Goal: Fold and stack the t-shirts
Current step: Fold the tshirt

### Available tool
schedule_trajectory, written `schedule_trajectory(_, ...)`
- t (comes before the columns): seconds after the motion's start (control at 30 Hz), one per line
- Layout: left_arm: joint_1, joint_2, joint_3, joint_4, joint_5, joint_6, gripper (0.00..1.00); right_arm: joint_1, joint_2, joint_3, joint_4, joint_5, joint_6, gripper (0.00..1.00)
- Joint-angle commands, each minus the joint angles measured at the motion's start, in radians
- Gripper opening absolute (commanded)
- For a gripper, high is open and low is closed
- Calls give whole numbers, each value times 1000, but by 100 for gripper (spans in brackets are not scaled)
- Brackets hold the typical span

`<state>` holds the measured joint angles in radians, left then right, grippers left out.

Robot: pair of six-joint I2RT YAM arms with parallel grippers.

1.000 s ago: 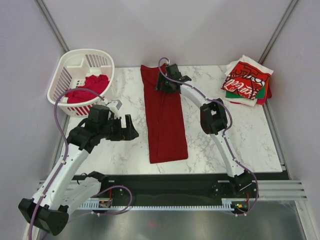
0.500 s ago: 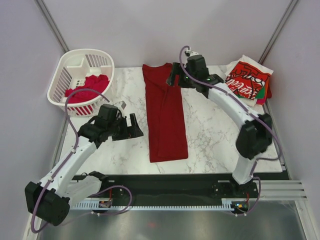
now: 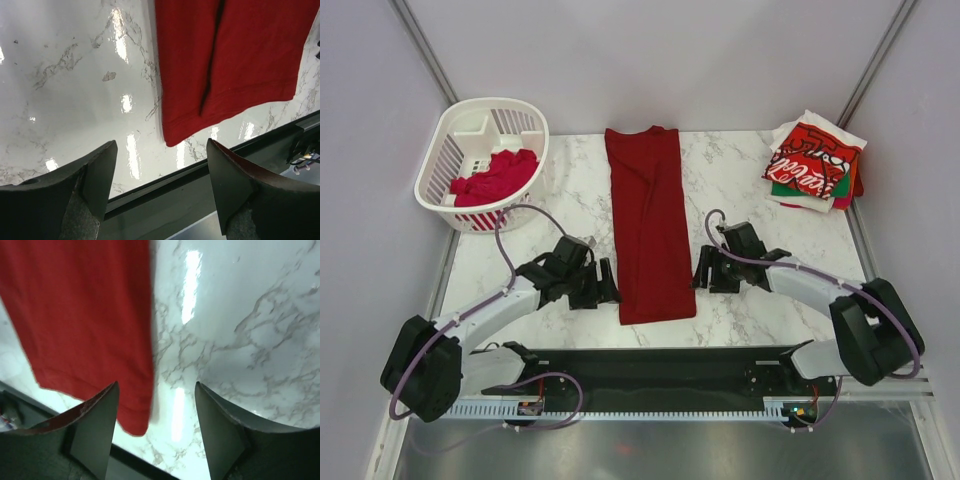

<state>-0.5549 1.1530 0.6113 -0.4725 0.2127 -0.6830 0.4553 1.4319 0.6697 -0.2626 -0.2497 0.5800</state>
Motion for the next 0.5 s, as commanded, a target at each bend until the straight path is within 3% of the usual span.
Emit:
schedule_trajectory(0.0, -20, 5, -36, 112, 1, -84, 79, 3, -122, -64, 91, -105, 50, 69)
schedule_trajectory(0.23, -77, 51, -51, 150, -16, -118, 74, 23, -194, -228, 140, -174, 124, 64)
schedule_trajectory(0.47, -126, 103, -59, 175, -30, -154, 71, 46, -206, -286, 190, -174, 161, 61)
